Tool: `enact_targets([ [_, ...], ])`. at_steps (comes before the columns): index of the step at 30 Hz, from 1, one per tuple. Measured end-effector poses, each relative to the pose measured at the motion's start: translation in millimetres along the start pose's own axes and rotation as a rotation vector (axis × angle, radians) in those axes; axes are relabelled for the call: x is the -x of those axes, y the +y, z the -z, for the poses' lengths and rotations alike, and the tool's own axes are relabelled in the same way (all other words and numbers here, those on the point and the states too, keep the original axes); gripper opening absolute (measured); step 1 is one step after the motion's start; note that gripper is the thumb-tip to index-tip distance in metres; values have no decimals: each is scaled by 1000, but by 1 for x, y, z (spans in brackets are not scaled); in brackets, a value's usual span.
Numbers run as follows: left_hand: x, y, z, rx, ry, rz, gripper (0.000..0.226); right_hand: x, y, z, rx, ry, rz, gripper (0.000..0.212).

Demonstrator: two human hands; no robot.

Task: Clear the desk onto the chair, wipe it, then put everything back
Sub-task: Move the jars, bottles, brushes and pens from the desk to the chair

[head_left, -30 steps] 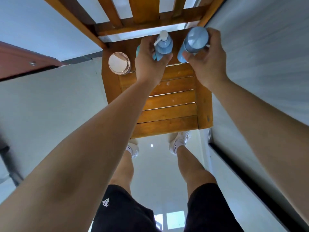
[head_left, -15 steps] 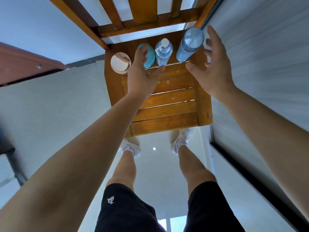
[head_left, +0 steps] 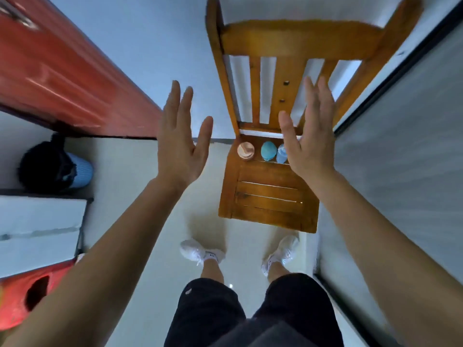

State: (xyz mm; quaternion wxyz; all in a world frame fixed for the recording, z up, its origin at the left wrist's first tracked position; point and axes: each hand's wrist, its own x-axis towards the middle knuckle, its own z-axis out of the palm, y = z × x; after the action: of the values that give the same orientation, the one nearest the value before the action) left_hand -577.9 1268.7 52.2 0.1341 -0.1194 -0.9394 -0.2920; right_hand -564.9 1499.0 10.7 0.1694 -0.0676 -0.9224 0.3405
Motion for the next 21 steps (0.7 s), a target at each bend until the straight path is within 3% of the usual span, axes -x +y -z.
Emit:
enact_targets([
  [6, 21, -15, 180, -263, 256, 47, 60, -39, -162, 25, -139, 42, 363, 64],
  [12, 97, -66, 337, -449, 527, 115, 62, -7, -329, 6, -311, 79, 617, 61],
  [18, 247, -156, 499, -700, 636, 370, 66, 84, -514, -82, -434, -20, 918, 59],
  [21, 326, -184, 556, -776, 724, 559, 65, 144, -592, -123, -448, -149, 1011, 62],
])
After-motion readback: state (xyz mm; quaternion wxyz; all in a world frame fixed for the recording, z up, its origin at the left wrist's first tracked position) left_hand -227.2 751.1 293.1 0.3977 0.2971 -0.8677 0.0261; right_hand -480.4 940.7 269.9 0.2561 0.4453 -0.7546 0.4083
